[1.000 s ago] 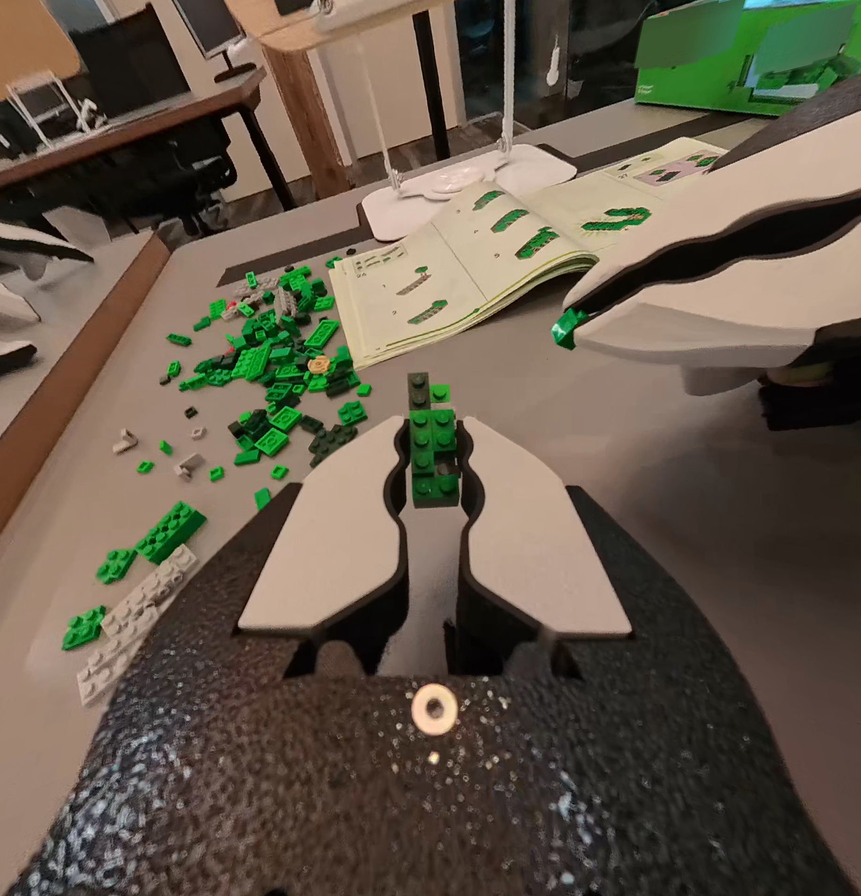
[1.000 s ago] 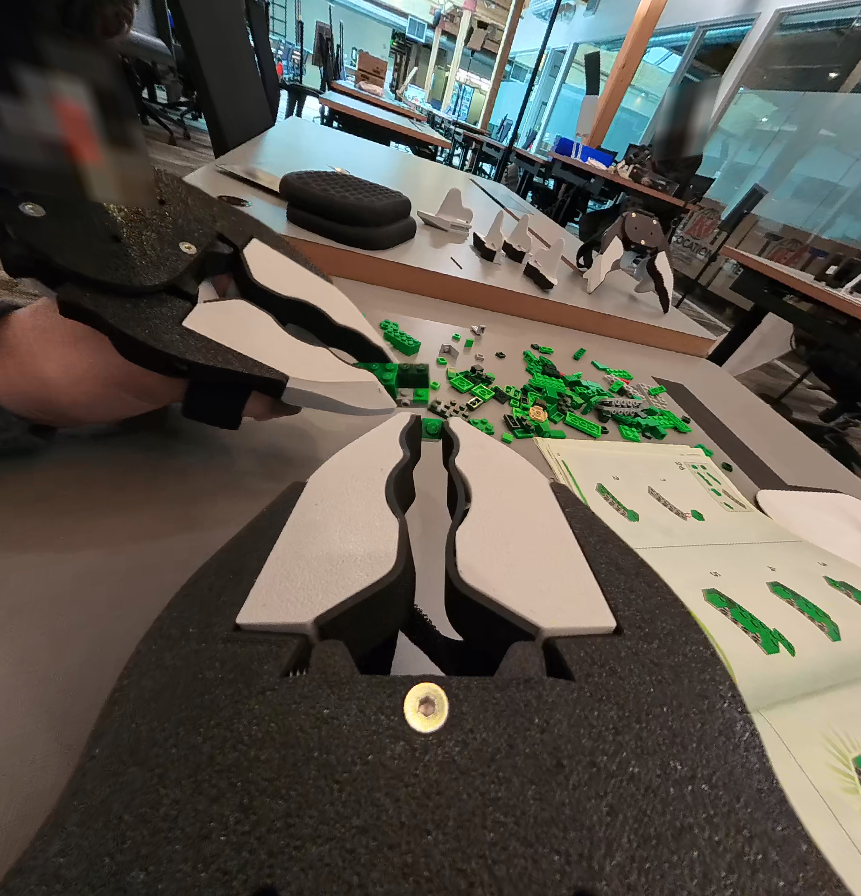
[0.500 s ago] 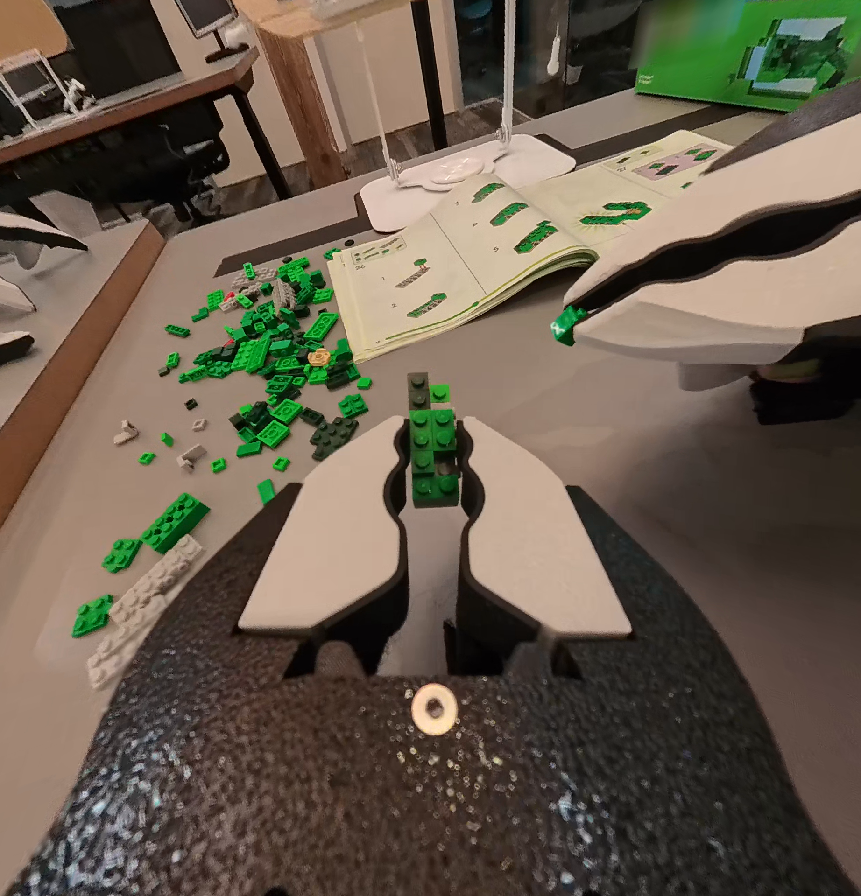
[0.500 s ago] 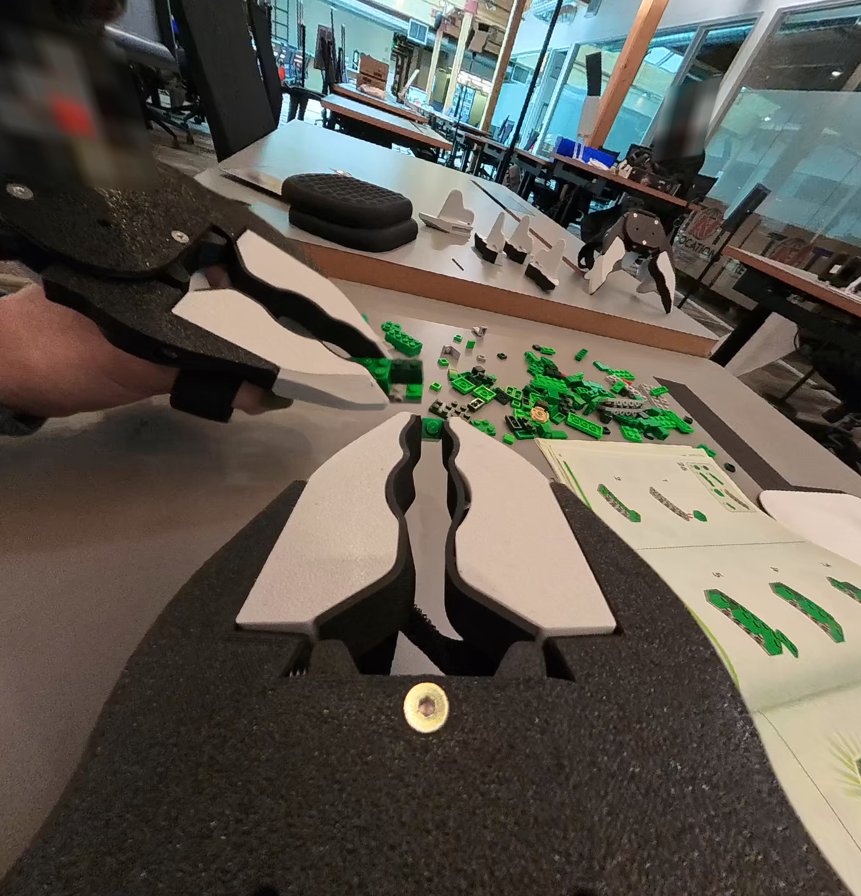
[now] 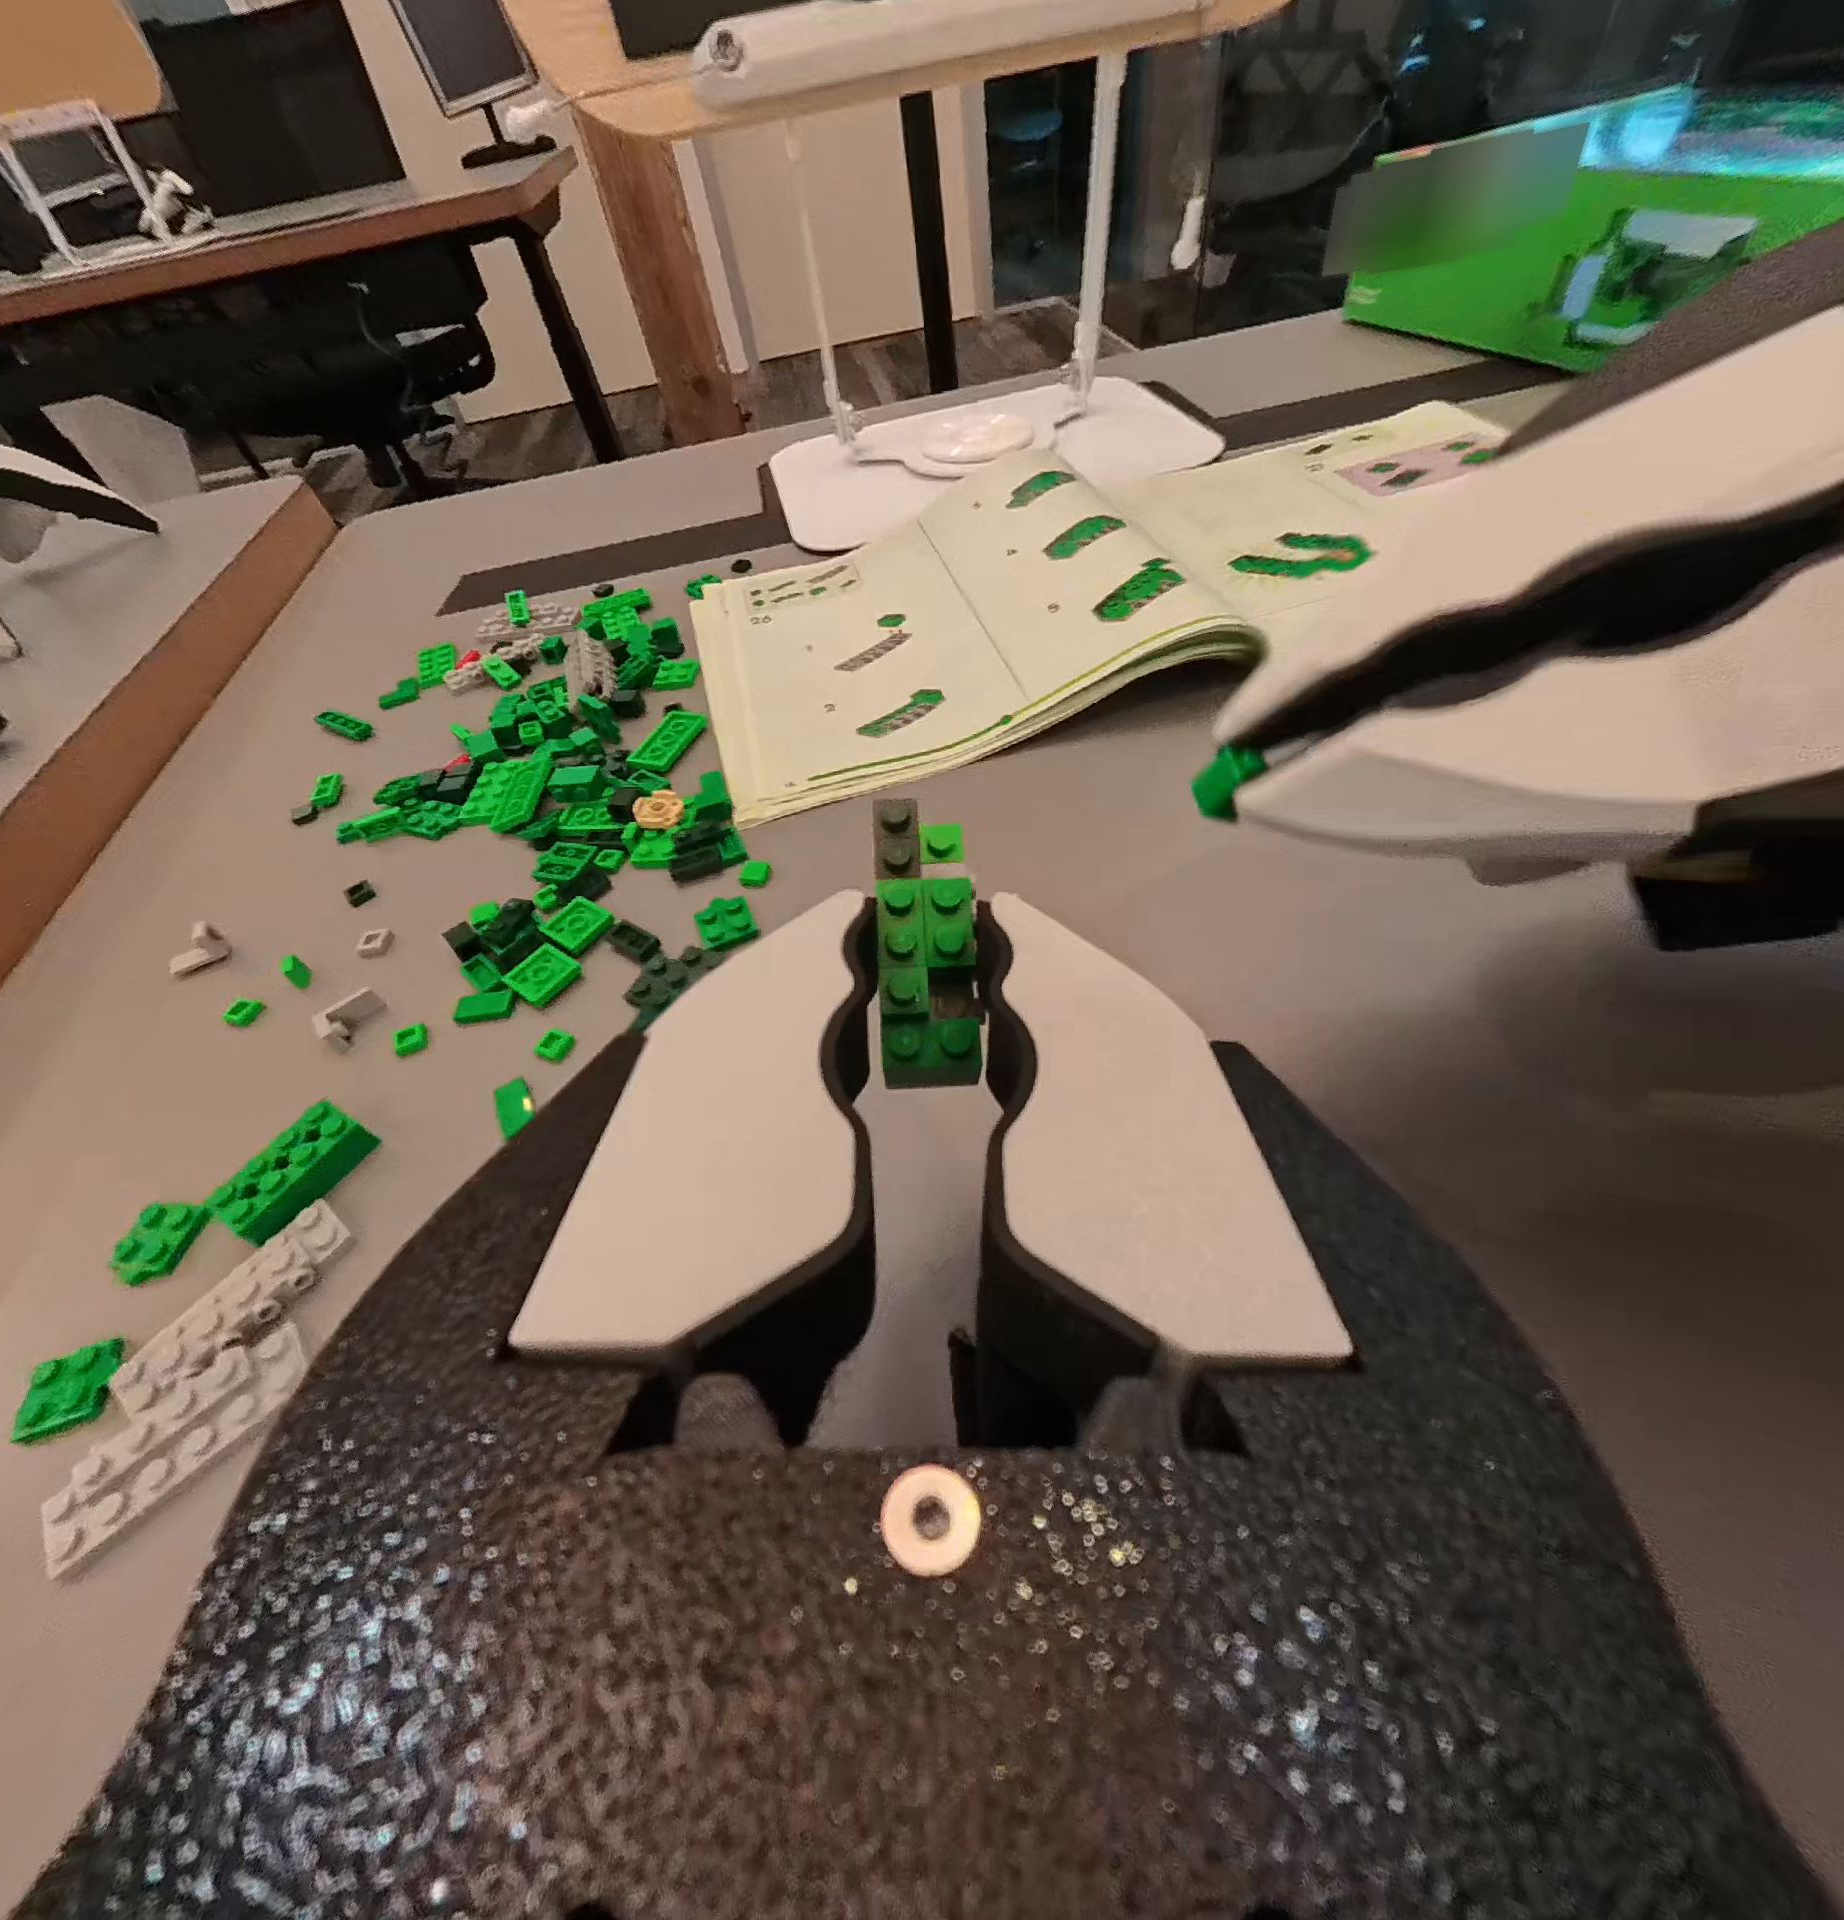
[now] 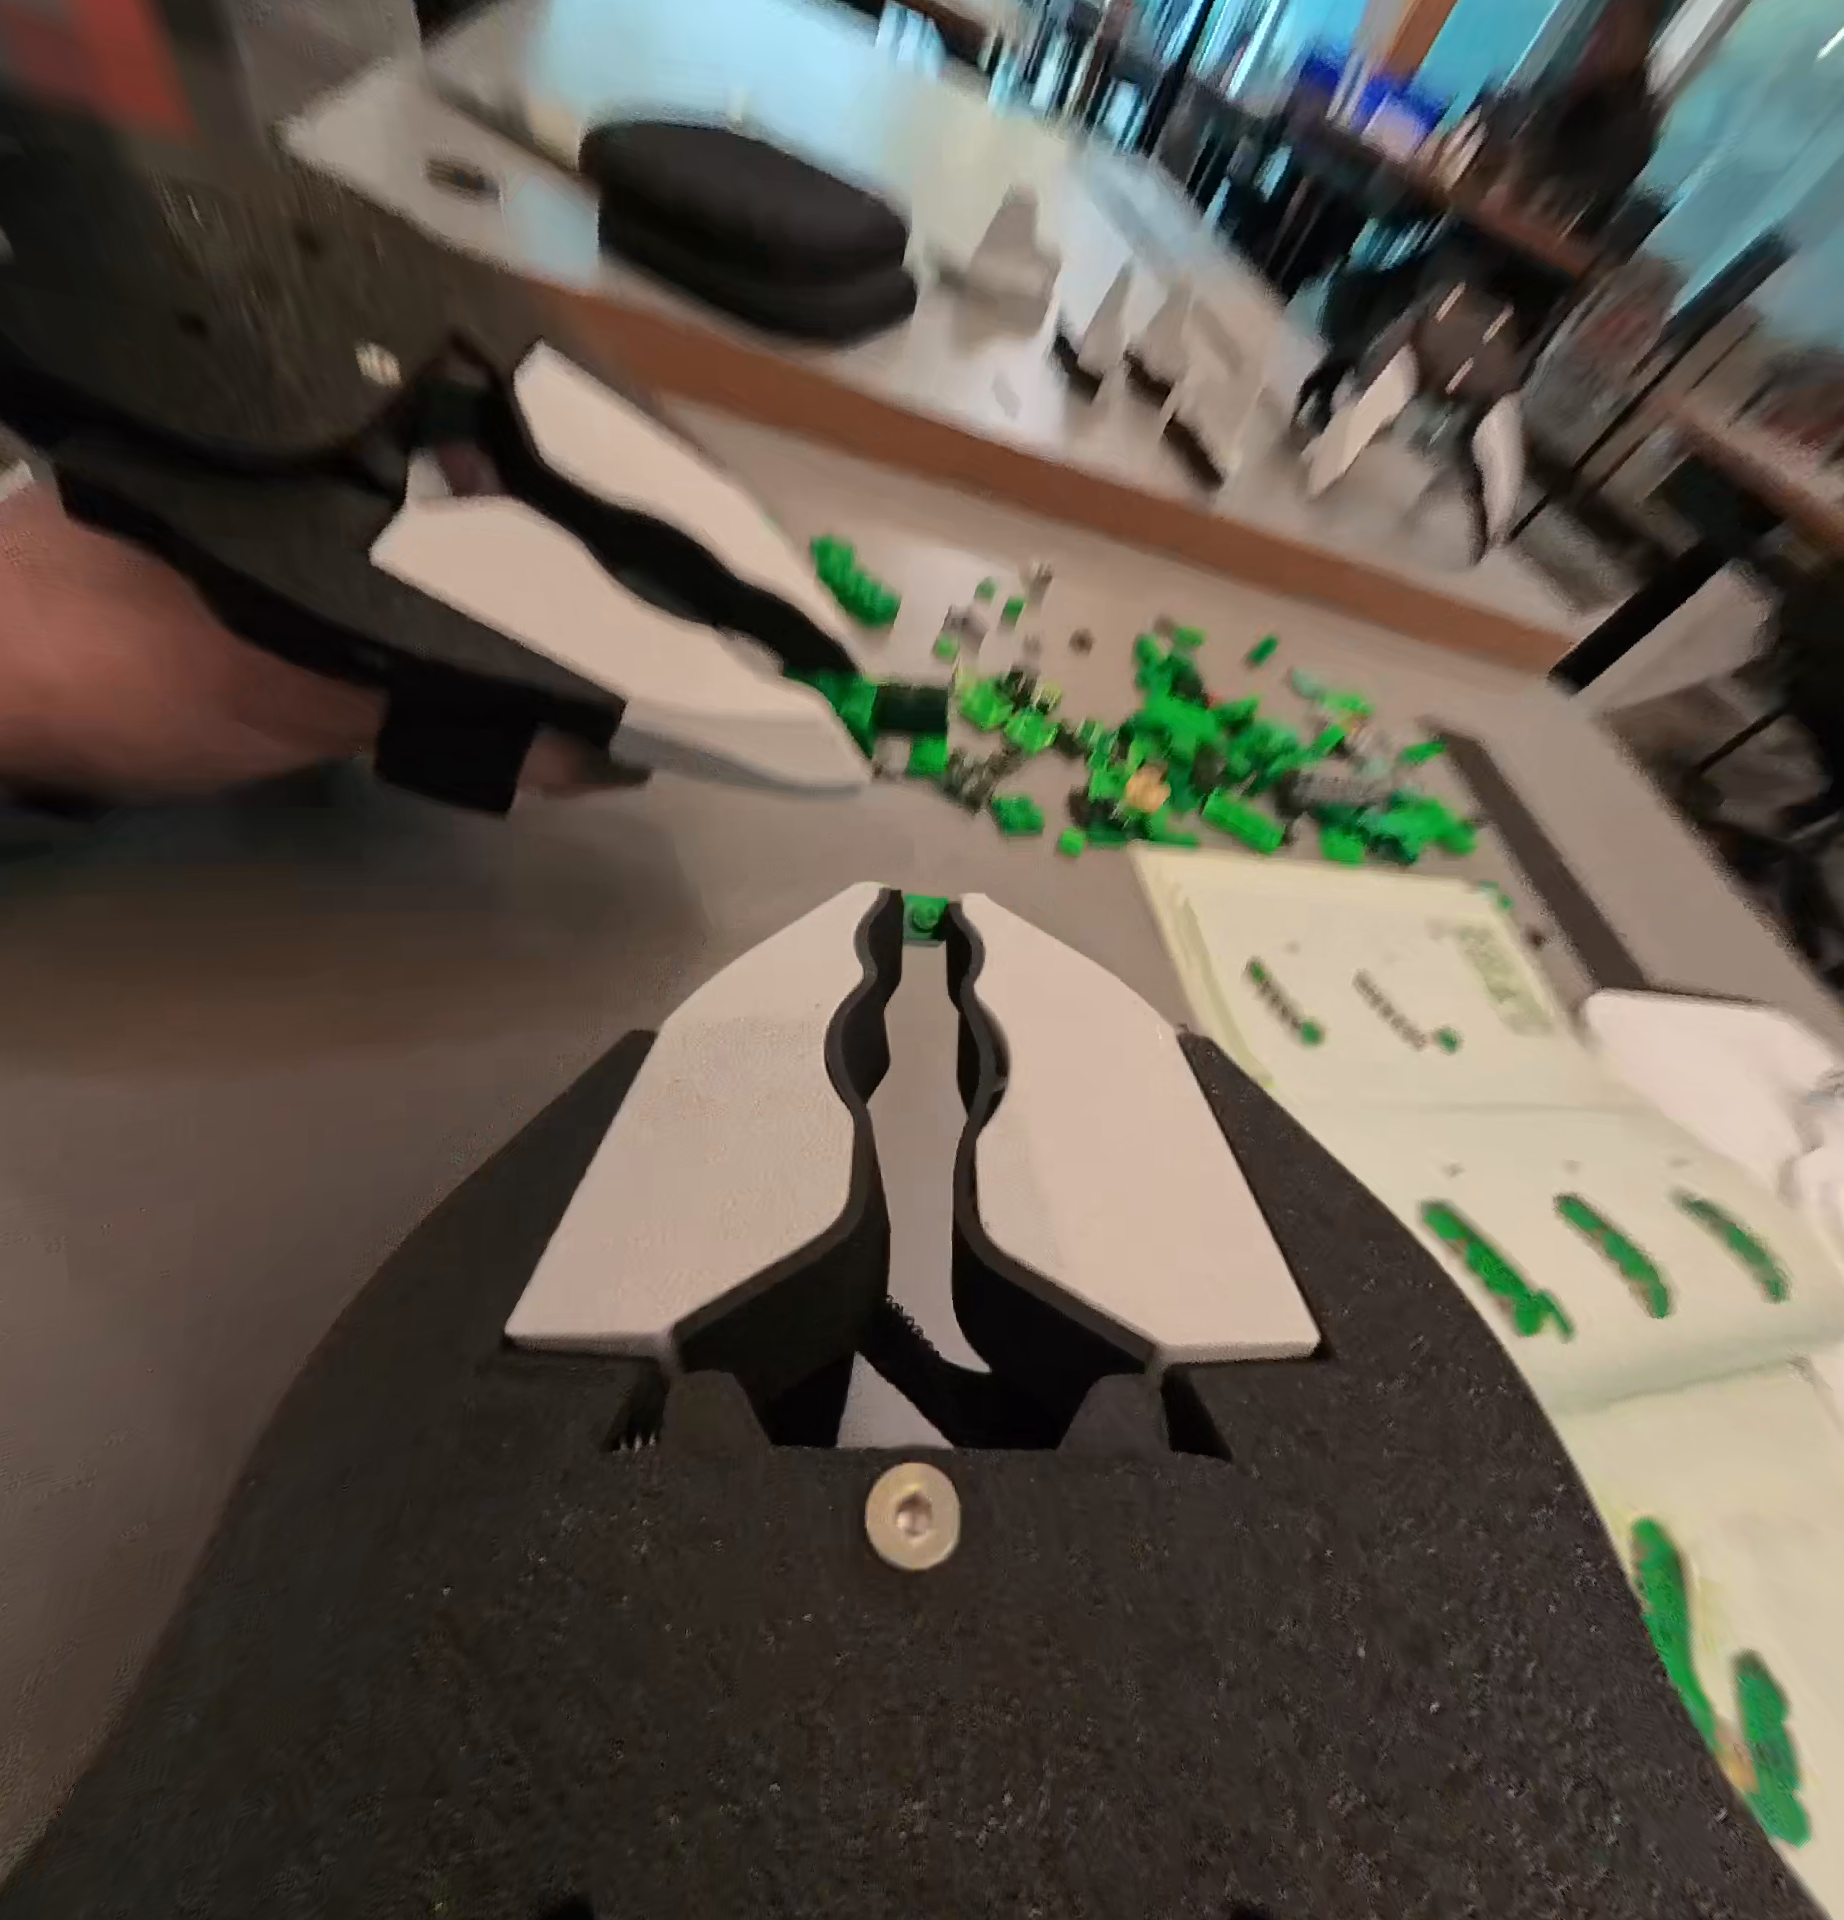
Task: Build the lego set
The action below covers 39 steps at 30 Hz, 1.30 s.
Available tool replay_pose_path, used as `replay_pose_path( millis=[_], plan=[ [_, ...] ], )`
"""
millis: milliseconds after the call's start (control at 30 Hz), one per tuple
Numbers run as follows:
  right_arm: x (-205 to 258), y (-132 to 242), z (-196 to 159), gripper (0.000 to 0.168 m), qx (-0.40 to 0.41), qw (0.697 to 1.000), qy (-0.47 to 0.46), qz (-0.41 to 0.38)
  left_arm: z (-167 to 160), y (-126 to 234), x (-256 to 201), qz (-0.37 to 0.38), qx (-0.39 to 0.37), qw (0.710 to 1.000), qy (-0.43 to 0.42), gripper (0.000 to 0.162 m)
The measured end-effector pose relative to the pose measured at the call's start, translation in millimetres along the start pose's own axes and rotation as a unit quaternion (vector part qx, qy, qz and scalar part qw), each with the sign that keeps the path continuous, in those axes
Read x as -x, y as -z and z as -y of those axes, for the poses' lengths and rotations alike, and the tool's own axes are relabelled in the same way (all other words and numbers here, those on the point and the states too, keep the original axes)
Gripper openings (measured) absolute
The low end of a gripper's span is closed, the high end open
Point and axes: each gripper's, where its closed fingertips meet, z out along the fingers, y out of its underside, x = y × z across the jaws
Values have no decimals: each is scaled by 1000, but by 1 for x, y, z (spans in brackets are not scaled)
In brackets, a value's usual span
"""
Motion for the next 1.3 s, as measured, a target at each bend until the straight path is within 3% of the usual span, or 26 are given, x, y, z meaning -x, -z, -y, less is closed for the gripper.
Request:
replay_pose_path(
  millis=[133,267,433,533,667,900,1300],
  plan=[
    [14,-12,-33,7,97,992,-50,67,-5,-7,9,23,16,999,-30,17],
    [23,-16,-57,7,185,977,-41,98,-11,-7,6,21,32,998,-48,17],
    [26,-14,-63,8,222,967,-43,119,-11,-8,2,26,39,996,-75,17],
    [27,-13,-63,8,226,964,-52,132,-11,-8,1,26,39,996,-77,17],
    [29,-8,-55,23,187,969,-82,140,-12,-8,1,23,36,997,-69,17],
    [34,3,-67,22,188,967,-70,160,-10,-7,0,21,30,997,-72,17],
    [38,-7,-64,10,190,969,-114,109,-10,-8,-2,18,29,996,-80,17]
  ],
)
